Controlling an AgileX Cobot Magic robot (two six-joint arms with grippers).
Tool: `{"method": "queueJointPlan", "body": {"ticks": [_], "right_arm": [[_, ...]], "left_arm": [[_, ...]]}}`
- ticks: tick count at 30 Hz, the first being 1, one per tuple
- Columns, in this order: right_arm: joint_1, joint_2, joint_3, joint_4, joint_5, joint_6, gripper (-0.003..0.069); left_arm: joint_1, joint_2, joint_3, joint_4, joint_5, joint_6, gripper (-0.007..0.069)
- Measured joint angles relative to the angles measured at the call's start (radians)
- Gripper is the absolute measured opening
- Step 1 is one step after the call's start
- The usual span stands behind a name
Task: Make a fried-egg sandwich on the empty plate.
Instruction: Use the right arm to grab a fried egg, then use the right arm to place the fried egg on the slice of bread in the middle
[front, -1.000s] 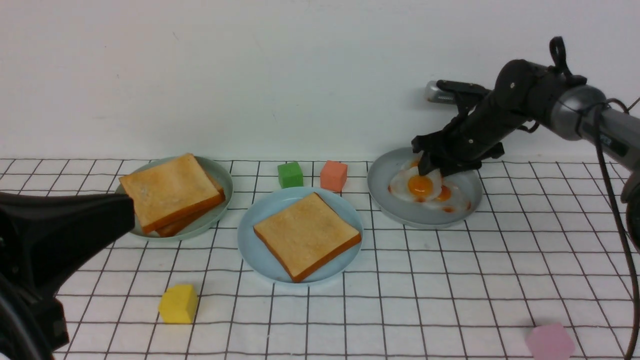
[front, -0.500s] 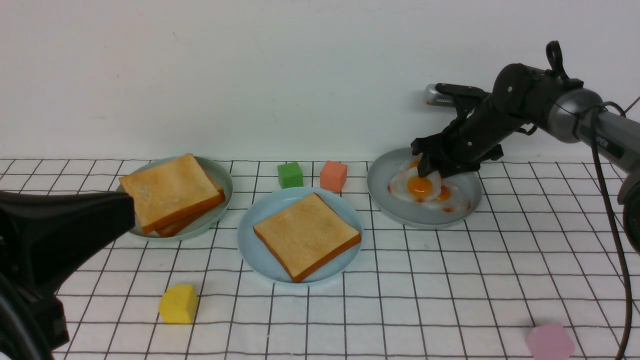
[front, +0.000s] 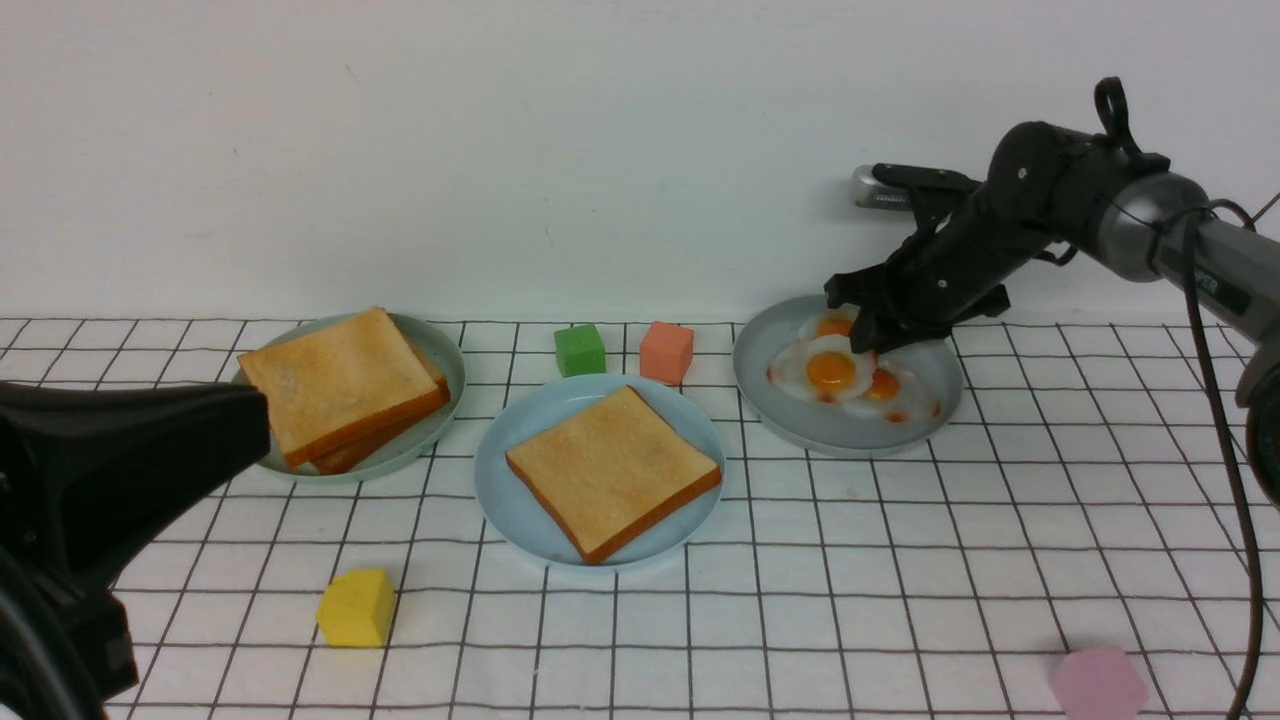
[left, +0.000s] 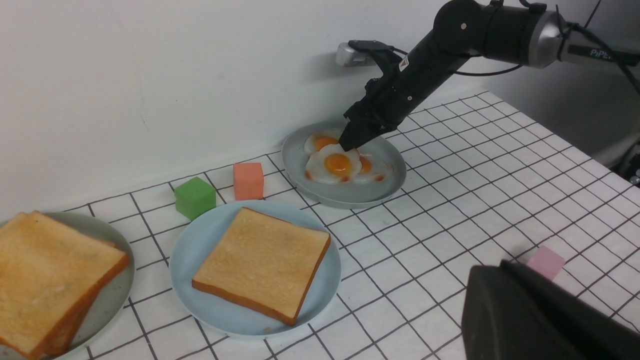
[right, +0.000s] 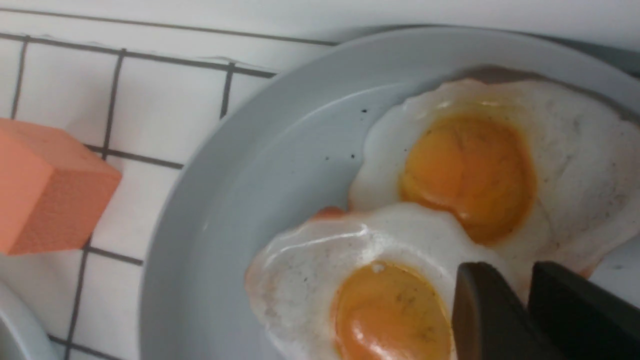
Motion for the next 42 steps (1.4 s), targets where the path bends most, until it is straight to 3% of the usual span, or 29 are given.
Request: {"method": "queueJointPlan", "body": {"ticks": [18, 28, 35, 42], "right_arm": [[0.000, 0.008, -0.200, 0.060, 0.315, -0.004, 0.0077], [0.000, -0.070, -0.283, 0.106, 0.363, -0.016, 0.0077], [0.011, -0.308, -0.111, 0.136, 0.362, -0.035, 0.0077], [0.155, -0.431, 0.247, 0.353, 0.323, -0.175, 0.0077]], "left_arm": [[0.000, 0.000, 0.001, 0.000, 0.000, 0.000, -0.0013], [0.000, 0.000, 0.001, 0.000, 0.000, 0.000, -0.0013], [0.000, 0.000, 0.001, 0.000, 0.001, 0.000, -0.0013], [0.000, 0.000, 0.001, 0.000, 0.002, 0.000, -0.0013]]}}
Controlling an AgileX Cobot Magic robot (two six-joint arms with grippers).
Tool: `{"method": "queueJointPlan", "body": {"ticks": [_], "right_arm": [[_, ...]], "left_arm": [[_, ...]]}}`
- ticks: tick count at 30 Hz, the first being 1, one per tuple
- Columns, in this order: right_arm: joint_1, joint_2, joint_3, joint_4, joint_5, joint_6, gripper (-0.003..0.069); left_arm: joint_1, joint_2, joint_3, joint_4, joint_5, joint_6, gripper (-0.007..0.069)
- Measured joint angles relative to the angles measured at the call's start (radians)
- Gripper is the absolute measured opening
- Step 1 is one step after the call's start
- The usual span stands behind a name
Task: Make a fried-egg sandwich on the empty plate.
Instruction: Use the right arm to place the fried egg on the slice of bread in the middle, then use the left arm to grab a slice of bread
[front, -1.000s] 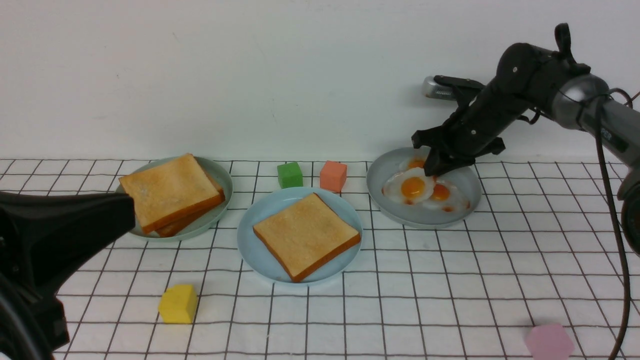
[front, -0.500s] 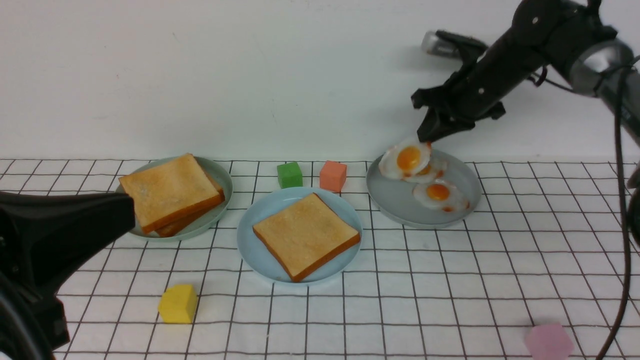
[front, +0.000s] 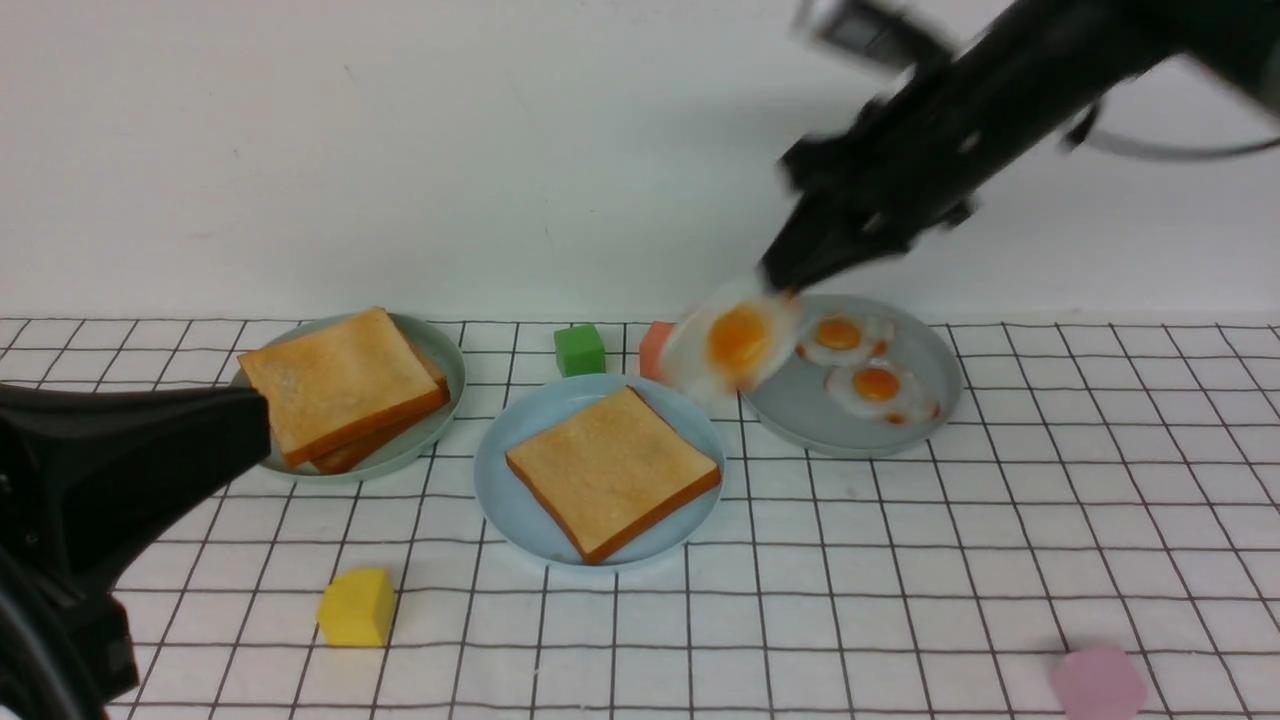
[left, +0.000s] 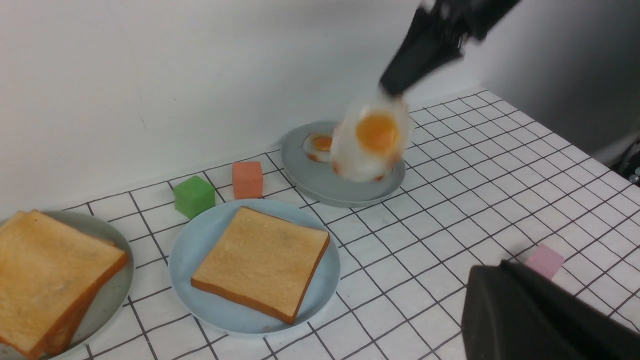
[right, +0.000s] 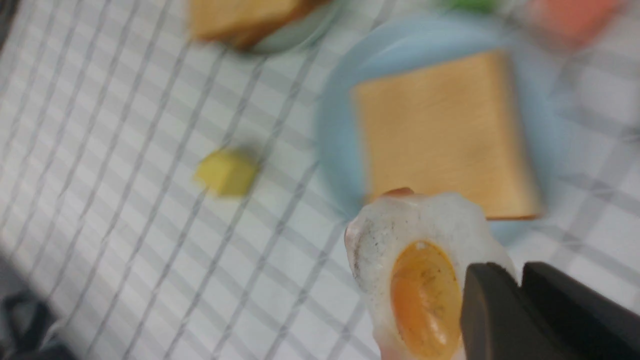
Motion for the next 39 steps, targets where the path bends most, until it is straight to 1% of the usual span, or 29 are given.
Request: {"method": "queueJointPlan", "body": {"ticks": [1, 3, 4, 8, 10, 17, 22, 26, 27, 28, 30, 31, 32, 33, 34, 35, 36, 39], "right_arm": [[0.026, 0.004, 0.047, 0.031, -0.035, -0.018, 0.0077], [0.045, 0.013, 0.085, 0.060, -0.087, -0.043, 0.0077], [0.062, 0.028, 0.118, 0.094, -0.143, -0.065, 0.0077], [0.073, 0.071, 0.133, 0.142, -0.224, -0.084, 0.0076], [0.074, 0.112, 0.136, 0.159, -0.293, -0.086, 0.0074], [0.075, 0.183, 0.136, 0.180, -0.347, -0.086, 0.0074], [0.075, 0.233, 0.136, 0.212, -0.409, -0.035, 0.0086], [0.075, 0.252, 0.136, 0.216, -0.419, 0.008, 0.0165], [0.075, 0.255, 0.136, 0.210, -0.420, 0.015, 0.0232], [0.075, 0.255, 0.136, 0.210, -0.420, 0.015, 0.0241], [0.071, 0.255, 0.136, 0.180, -0.412, 0.016, 0.0375], [0.064, 0.250, 0.135, 0.159, -0.399, 0.016, 0.0419], [0.063, 0.249, 0.135, 0.154, -0.392, 0.017, 0.0435], [0.046, 0.235, 0.135, 0.106, -0.364, 0.020, 0.0479], [0.046, 0.231, 0.135, 0.106, -0.358, 0.019, 0.0484], [0.028, 0.203, 0.135, 0.055, -0.319, 0.033, 0.0505], [0.008, 0.169, 0.135, -0.007, -0.279, 0.055, 0.0505], [-0.022, 0.072, 0.135, -0.159, -0.185, 0.113, 0.0448]], "left_arm": [[0.000, 0.000, 0.000, 0.000, 0.000, 0.000, -0.0013], [0.000, 0.000, 0.000, 0.000, 0.000, 0.000, -0.0013], [0.000, 0.000, 0.000, 0.000, 0.001, 0.000, -0.0013], [0.000, 0.000, 0.000, 0.000, 0.001, 0.000, -0.0013], [0.000, 0.000, 0.000, 0.000, 0.001, 0.000, -0.0013], [0.000, 0.000, 0.000, 0.000, 0.002, 0.000, -0.0013], [0.000, 0.000, 0.000, 0.000, 0.002, 0.000, -0.0013], [0.000, 0.000, 0.000, 0.000, 0.002, 0.000, -0.0011], [0.000, 0.000, 0.000, 0.000, 0.006, 0.000, -0.0011], [0.000, 0.000, 0.000, 0.000, 0.007, 0.000, -0.0011], [0.000, 0.000, 0.000, 0.000, 0.022, 0.000, -0.0011], [0.000, 0.001, 0.000, 0.000, 0.036, 0.000, -0.0011], [0.000, 0.001, 0.000, 0.000, 0.039, 0.000, -0.0011], [0.000, 0.003, 0.000, 0.000, 0.061, -0.001, -0.0011], [0.000, 0.004, 0.000, 0.000, 0.064, -0.001, -0.0011], [0.000, 0.017, 0.000, 0.001, 0.085, -0.015, -0.0011], [0.000, 0.033, 0.000, 0.001, 0.104, -0.034, -0.0011], [0.000, 0.098, 0.000, 0.001, 0.119, -0.097, -0.0011]]}}
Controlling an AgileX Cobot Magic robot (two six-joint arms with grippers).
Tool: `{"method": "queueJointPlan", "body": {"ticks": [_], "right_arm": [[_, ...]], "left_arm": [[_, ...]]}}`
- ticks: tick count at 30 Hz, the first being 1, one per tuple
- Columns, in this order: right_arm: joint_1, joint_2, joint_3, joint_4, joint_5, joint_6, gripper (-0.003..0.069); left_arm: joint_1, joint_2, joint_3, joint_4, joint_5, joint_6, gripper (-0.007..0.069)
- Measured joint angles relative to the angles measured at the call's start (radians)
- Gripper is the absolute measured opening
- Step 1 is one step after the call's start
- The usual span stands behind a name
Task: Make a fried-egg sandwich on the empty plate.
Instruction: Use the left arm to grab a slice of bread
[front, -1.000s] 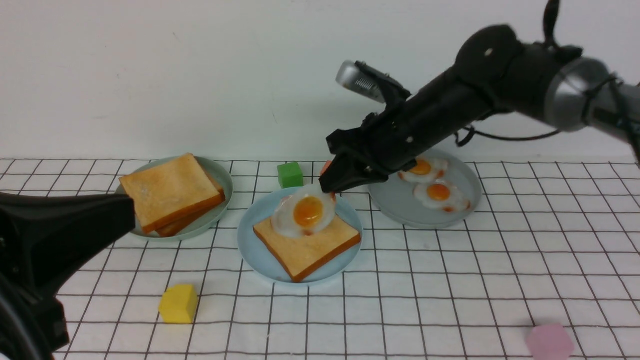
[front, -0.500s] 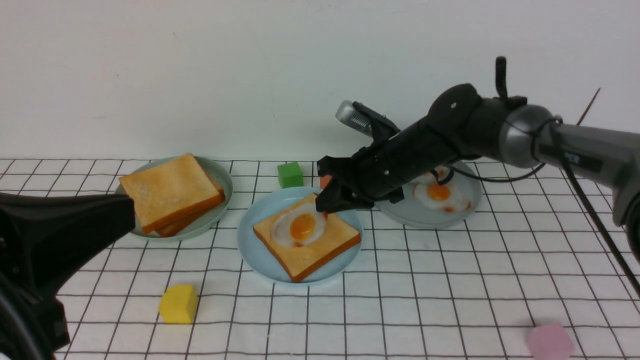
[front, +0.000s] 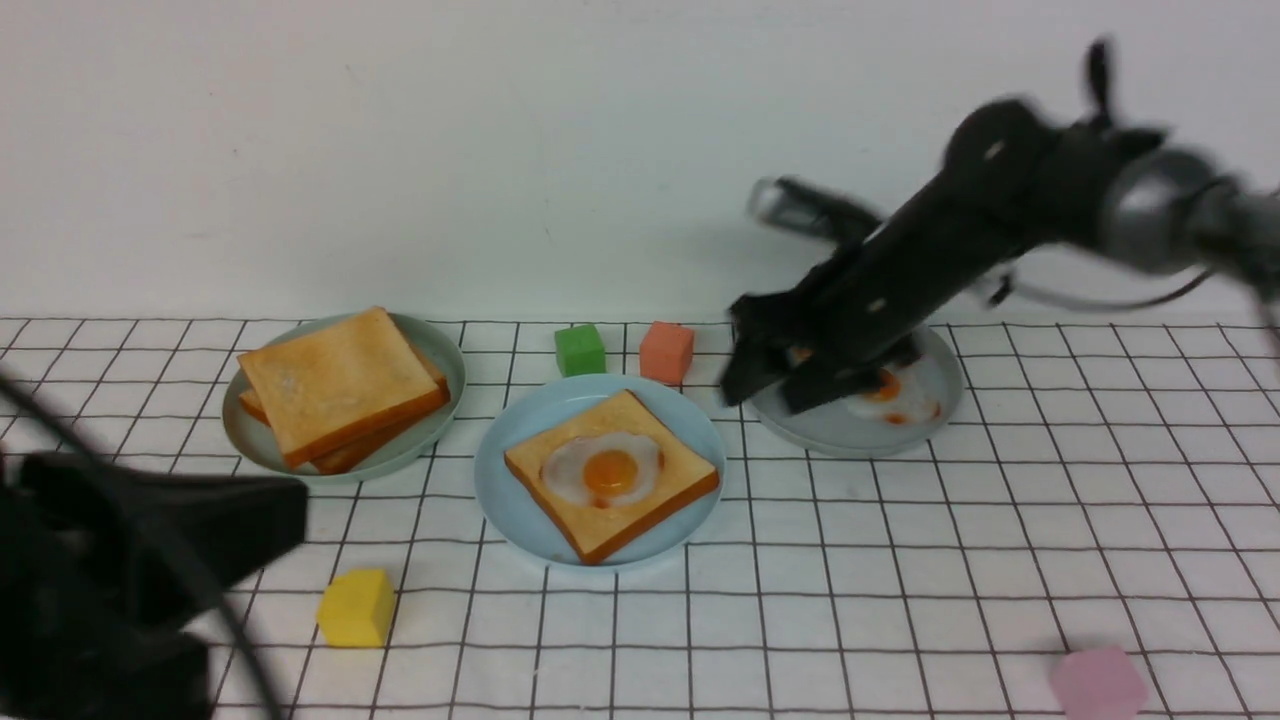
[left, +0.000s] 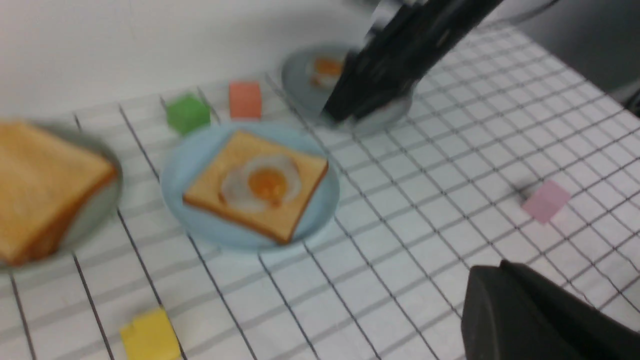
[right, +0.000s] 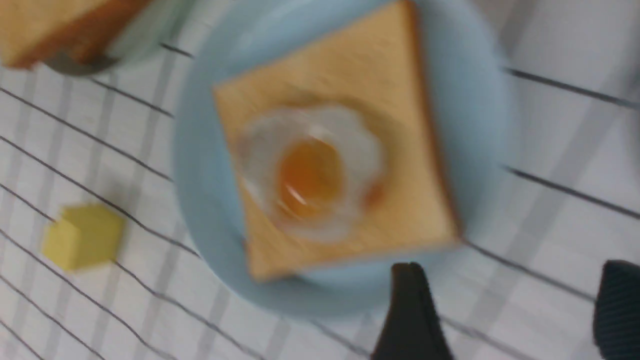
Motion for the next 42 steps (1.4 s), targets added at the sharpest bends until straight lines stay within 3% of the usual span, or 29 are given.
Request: {"method": "queueJointPlan", "body": {"ticks": [5, 8, 11, 17, 23, 27, 30, 36, 42], "right_arm": [[-0.004, -0.235, 0.041, -0.222, 0.153, 0.077, 0.0206], [0.012, -0.373, 0.116, -0.255, 0.176, 0.090, 0.0084], [0.019, -0.576, 0.251, -0.258, 0.149, 0.108, 0.0022], [0.022, -0.921, 0.544, -0.255, 0.040, 0.112, 0.0017], [0.028, -1.179, 0.741, -0.254, -0.047, 0.112, 0.0020], [0.028, -1.321, 0.795, -0.254, -0.063, 0.112, 0.0022], [0.028, -1.384, 0.800, -0.254, -0.058, 0.112, 0.0026], [0.028, -1.379, 0.808, -0.254, -0.038, 0.113, 0.0030], [0.028, -1.333, 0.808, -0.254, -0.025, 0.131, 0.0031]], "left_arm": [[0.037, 0.226, -0.027, 0.001, 0.000, -0.055, -0.0013], [0.106, 0.395, -0.095, 0.000, 0.001, -0.048, -0.0013], [0.213, 0.565, -0.210, -0.001, 0.032, 0.015, -0.0013], [0.337, 0.836, -0.448, 0.004, 0.143, 0.171, -0.0013], [0.366, 1.056, -0.657, 0.078, 0.223, 0.265, 0.0009], [0.367, 1.169, -0.763, 0.186, 0.267, 0.285, 0.0101], [0.367, 1.222, -0.804, 0.303, 0.250, 0.295, 0.0242], [0.369, 1.279, -0.809, 0.373, 0.218, 0.305, 0.0445], [0.369, 1.311, -0.809, 0.373, 0.178, 0.356, 0.0489]]}}
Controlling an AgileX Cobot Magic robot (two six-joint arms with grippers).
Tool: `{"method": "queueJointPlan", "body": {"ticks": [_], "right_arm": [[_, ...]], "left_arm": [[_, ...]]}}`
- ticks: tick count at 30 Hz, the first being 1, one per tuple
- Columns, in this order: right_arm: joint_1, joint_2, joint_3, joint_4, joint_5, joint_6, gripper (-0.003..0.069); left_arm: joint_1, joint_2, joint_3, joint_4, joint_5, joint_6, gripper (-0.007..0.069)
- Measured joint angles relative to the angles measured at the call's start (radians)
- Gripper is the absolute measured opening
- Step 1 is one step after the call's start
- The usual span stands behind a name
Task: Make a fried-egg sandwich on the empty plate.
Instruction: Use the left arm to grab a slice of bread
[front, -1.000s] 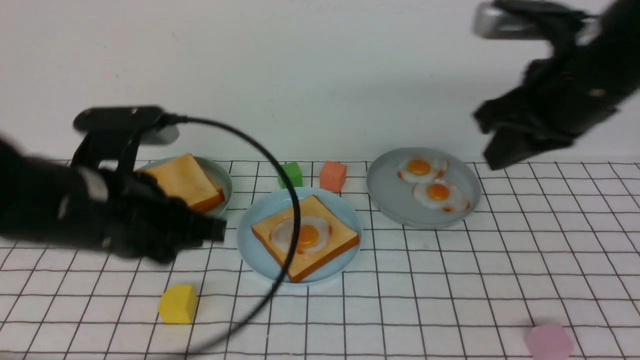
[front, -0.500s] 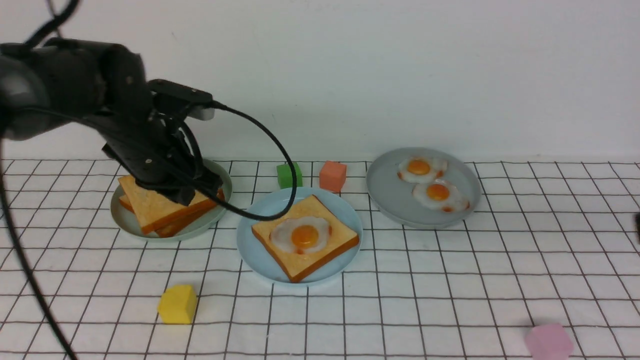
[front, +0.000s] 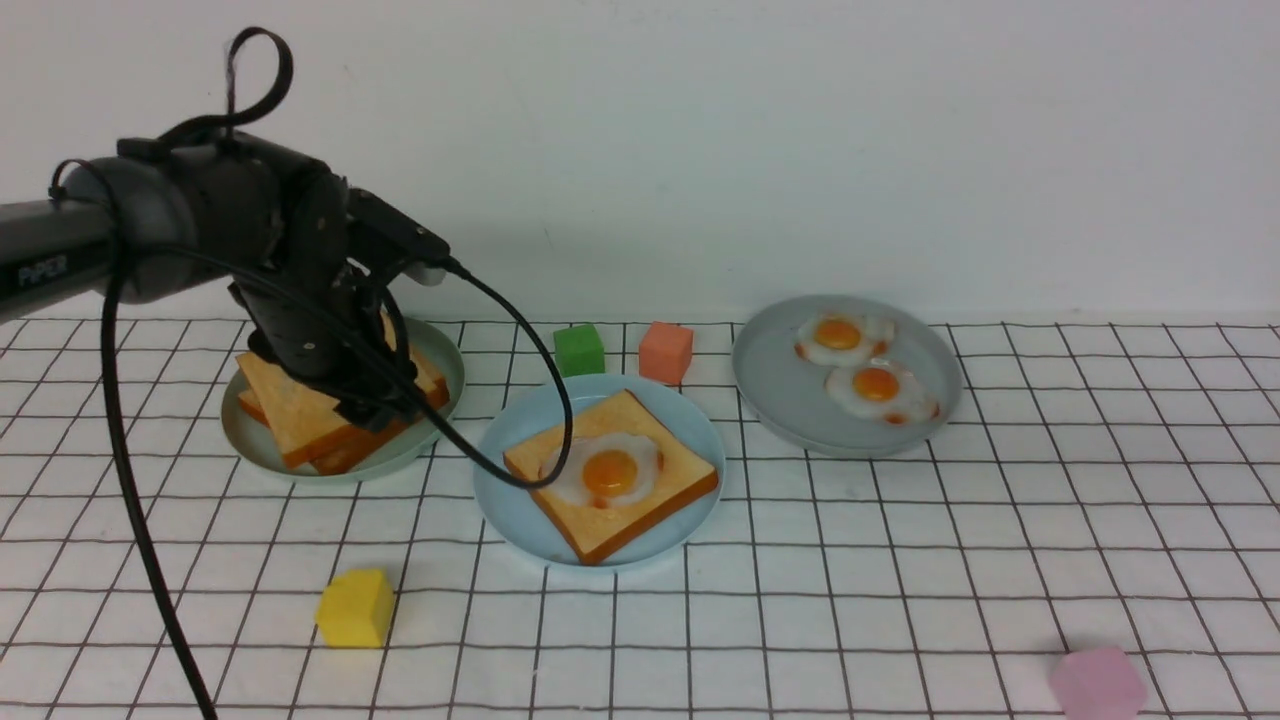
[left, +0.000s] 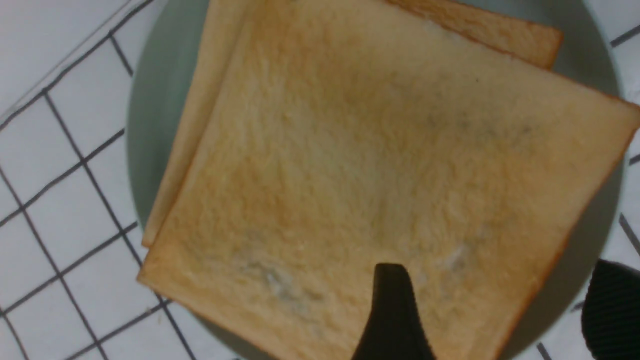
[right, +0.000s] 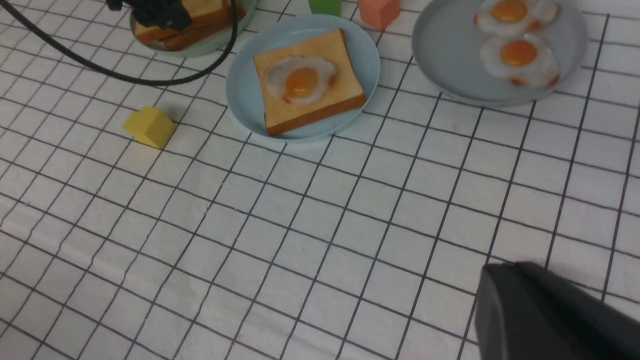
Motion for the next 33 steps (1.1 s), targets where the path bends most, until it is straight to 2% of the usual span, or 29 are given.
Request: {"method": "queueJointPlan", "body": {"ticks": [9, 13, 15, 21, 25, 33], "right_arm": [[0.000, 0.024, 0.000, 0.004, 0.022, 0.007, 0.0034], [0.000, 0.024, 0.000, 0.004, 0.032, 0.007, 0.0036], [0.000, 0.024, 0.000, 0.004, 0.047, 0.007, 0.0039], [0.000, 0.023, 0.000, 0.006, 0.050, 0.007, 0.0046], [0.000, 0.023, 0.000, 0.024, 0.068, 0.007, 0.0048], [0.000, 0.023, 0.000, 0.035, 0.077, 0.007, 0.0057]], "left_arm": [[0.000, 0.053, -0.002, 0.022, -0.020, 0.021, 0.0486], [-0.001, 0.057, -0.005, 0.029, -0.023, 0.021, 0.0413], [-0.001, 0.057, -0.005, 0.031, -0.023, 0.022, 0.0307], [-0.002, 0.045, -0.008, 0.022, -0.012, 0.030, 0.0130], [-0.002, 0.009, -0.006, 0.004, 0.002, 0.030, 0.0074], [-0.002, -0.129, -0.002, -0.033, 0.028, 0.029, 0.0074]]}}
